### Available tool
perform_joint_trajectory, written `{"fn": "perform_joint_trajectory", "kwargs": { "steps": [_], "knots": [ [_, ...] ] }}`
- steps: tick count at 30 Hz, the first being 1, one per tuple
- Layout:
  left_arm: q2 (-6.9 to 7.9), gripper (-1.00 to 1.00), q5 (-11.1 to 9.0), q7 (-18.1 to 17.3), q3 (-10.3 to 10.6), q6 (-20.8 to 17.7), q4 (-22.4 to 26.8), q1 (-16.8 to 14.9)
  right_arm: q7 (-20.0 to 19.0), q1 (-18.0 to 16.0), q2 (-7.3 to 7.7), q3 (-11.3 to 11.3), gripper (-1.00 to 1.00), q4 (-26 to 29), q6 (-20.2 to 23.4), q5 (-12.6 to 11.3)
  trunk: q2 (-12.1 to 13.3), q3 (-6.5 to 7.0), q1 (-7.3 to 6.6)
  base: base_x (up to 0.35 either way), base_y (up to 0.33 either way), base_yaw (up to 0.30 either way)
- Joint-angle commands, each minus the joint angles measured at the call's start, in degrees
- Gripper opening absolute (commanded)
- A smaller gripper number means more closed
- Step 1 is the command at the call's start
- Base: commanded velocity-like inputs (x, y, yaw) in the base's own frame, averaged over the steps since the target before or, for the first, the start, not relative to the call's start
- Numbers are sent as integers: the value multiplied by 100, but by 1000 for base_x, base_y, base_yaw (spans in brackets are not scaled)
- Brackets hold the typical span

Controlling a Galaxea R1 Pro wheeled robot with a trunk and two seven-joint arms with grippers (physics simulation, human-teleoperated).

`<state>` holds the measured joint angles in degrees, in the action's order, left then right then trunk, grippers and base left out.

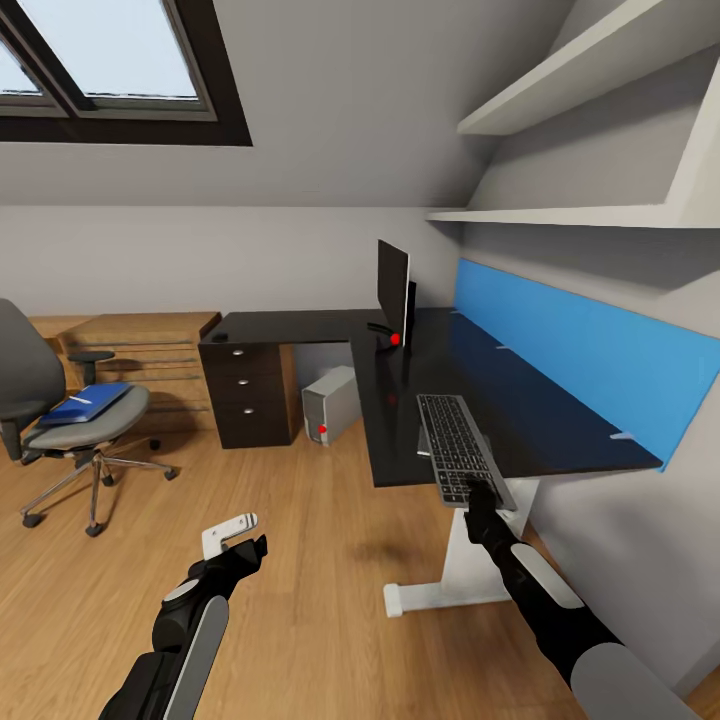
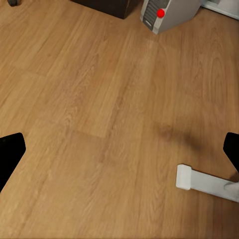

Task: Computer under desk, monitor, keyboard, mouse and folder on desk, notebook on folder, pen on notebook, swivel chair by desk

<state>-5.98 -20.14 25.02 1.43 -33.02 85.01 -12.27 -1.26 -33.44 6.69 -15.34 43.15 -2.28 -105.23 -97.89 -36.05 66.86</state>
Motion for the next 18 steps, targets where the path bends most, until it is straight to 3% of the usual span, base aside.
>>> {"fn": "perform_joint_trajectory", "kwargs": {
  "steps": [1, 14, 18],
  "knots": [
    [0, 100, -60, 55, 6, -12, 7, -4, -10, -5, 8, -31, -100, 5, -22, -59, -3, -6, 0, 1, 1, 0],
    [0, 100, -60, 55, 6, -18, 7, -4, -5, -5, 8, -27, -100, 12, -27, -50, -3, -6, 0, 0, 0, 0],
    [0, 100, -61, 58, 14, -20, 7, -4, -14, -5, 8, -29, -100, 32, -27, -56, 157, 66, -88, 0, 0, 0]
  ]
}}
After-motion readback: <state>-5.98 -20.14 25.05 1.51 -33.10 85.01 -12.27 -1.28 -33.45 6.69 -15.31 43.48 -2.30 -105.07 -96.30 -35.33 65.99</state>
